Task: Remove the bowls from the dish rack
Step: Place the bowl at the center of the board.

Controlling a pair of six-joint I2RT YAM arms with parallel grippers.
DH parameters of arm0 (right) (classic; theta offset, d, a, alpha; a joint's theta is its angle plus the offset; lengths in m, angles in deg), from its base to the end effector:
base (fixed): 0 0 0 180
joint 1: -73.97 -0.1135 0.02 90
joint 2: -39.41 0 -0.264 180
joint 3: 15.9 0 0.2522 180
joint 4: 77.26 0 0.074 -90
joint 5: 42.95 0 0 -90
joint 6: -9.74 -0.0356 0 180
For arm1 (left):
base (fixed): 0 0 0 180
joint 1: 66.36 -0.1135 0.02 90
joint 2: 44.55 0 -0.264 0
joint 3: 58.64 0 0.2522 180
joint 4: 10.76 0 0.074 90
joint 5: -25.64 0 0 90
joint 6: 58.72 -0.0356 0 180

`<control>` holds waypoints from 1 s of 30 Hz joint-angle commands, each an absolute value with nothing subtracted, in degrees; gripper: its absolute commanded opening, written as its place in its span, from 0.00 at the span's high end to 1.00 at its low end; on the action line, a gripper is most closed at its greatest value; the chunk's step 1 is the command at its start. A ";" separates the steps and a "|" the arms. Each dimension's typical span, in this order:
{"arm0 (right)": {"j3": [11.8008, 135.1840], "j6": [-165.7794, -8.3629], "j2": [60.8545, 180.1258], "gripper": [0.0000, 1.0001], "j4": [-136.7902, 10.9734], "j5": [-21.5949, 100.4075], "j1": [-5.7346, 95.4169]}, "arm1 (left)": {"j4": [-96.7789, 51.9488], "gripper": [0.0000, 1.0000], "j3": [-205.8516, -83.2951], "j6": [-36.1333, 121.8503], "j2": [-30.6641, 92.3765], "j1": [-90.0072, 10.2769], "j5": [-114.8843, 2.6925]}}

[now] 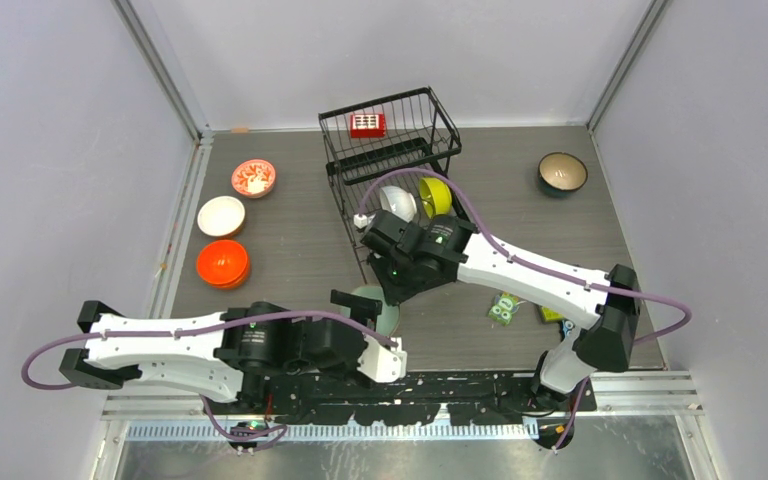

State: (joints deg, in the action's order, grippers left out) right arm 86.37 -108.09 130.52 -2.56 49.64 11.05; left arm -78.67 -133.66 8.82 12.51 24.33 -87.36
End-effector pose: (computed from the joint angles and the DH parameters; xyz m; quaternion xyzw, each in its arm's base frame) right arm 0.1477 0.2854 0.3282 -0.2884 0.9295 0.1474 0.1764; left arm 0.0117 -0.1852 0.3311 0.7308 0.5641 -0.0331 0.3829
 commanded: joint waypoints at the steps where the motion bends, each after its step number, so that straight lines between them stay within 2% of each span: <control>1: 86.41 -109.91 124.79 0.99 -5.19 51.50 10.78 | -74.17 0.00 -136.13 11.65 10.55 24.51 -91.27; 11: 79.25 -112.71 116.98 0.99 -8.00 68.86 10.89 | -66.72 0.00 -137.79 21.74 7.01 24.51 -93.81; 14: 76.42 -114.40 113.18 0.99 -9.69 75.16 11.27 | -63.22 0.00 -138.42 28.34 7.66 24.44 -95.72; 17: 72.72 -116.54 109.33 0.99 -12.54 78.36 12.54 | -60.73 0.00 -138.43 40.66 9.19 23.57 -102.64; 19: 70.17 -117.93 106.90 0.99 -14.74 79.27 12.99 | -63.48 0.00 -139.84 53.03 10.85 18.83 -101.44; 22: 66.42 -119.99 103.66 0.99 -18.70 79.79 13.04 | -67.65 0.00 -141.39 72.11 14.16 5.43 -86.07; 24: 64.54 -121.00 102.26 0.99 -20.79 79.20 13.03 | -64.59 0.00 -139.10 79.13 14.96 0.44 -80.37; 30: 62.26 -123.68 101.19 0.99 -22.63 77.86 13.01 | -60.88 0.00 -136.99 88.01 17.21 -0.12 -87.50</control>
State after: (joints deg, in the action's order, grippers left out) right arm 62.28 -119.24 103.02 -14.71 76.35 13.17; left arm -64.79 -136.94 75.53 16.49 -0.13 -86.36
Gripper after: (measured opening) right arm 0.169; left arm 0.996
